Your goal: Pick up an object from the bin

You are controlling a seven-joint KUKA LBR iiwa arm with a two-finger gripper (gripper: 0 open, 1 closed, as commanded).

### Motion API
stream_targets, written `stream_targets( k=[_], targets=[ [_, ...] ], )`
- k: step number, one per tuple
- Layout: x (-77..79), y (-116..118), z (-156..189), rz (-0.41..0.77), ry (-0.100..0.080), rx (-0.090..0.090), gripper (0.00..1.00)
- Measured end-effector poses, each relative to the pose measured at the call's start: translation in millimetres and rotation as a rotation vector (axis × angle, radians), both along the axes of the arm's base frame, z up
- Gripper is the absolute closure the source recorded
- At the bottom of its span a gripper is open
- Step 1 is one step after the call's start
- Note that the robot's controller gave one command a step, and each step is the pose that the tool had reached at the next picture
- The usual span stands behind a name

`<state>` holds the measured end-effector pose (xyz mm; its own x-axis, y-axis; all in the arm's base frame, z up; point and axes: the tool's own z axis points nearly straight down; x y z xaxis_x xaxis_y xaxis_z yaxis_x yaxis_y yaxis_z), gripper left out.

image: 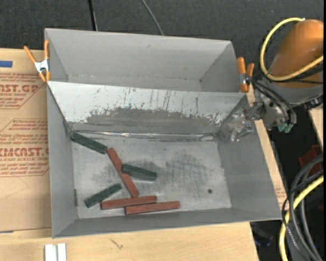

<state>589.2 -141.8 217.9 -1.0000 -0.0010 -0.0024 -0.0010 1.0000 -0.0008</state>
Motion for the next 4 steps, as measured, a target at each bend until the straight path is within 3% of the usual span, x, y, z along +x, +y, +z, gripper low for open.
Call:
stream_targets(
  k=[1, 2, 3, 4],
  targets=[
    [0.0, 0, 0, 0.0, 0.0, 0.0, 1.0],
    [0.4, 0, -41, 0.114, -0.007, -0.002, 1.0],
    [-5.3, 11, -64, 0.706, 0.0, 0.0, 0.0],
    [-5.2, 11, -64, 0.704, 0.0, 0.0, 0.0]
  ],
)
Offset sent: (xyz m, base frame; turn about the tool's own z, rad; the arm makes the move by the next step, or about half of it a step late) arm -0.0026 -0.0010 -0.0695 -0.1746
